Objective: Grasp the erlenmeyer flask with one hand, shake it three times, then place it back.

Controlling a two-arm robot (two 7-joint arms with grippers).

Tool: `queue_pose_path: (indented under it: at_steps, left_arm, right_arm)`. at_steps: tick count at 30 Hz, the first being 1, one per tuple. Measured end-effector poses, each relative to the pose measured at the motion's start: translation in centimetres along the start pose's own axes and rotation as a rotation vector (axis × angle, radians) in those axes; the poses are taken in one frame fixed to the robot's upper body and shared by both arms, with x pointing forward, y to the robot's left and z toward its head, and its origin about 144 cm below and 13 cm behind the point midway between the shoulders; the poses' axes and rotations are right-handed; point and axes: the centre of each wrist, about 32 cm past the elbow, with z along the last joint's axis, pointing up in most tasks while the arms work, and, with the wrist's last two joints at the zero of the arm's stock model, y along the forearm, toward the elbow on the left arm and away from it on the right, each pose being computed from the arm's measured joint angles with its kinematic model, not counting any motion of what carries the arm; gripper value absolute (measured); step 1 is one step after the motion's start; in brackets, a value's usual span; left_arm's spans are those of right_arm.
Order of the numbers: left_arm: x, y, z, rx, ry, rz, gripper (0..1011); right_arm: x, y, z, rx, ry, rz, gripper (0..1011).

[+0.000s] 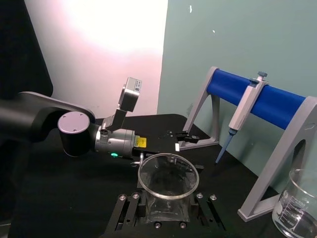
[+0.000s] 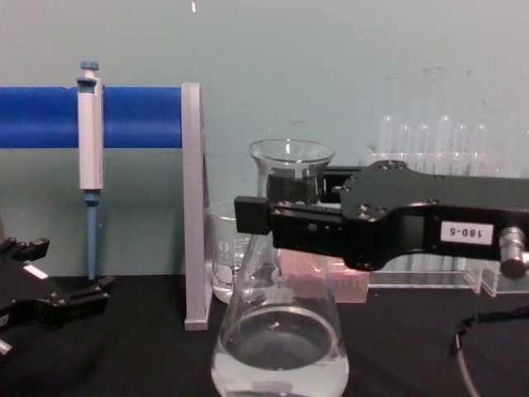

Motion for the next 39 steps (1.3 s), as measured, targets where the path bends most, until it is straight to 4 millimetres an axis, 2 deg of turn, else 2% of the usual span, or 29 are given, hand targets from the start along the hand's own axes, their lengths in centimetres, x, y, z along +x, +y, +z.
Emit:
queue_pose_path:
  at_steps: [16, 39]
  left_arm:
    - [0.0, 0.0, 0.0, 0.000, 0.000, 0.000, 1001]
    - [0.0, 0.0, 0.0, 0.000, 0.000, 0.000, 1001]
  right_arm:
    - [1.2, 0.0, 0.0, 0.010, 0.001, -0.109, 450]
    - [3.8, -0.7, 0.1, 0.009, 0.000, -0.464, 450]
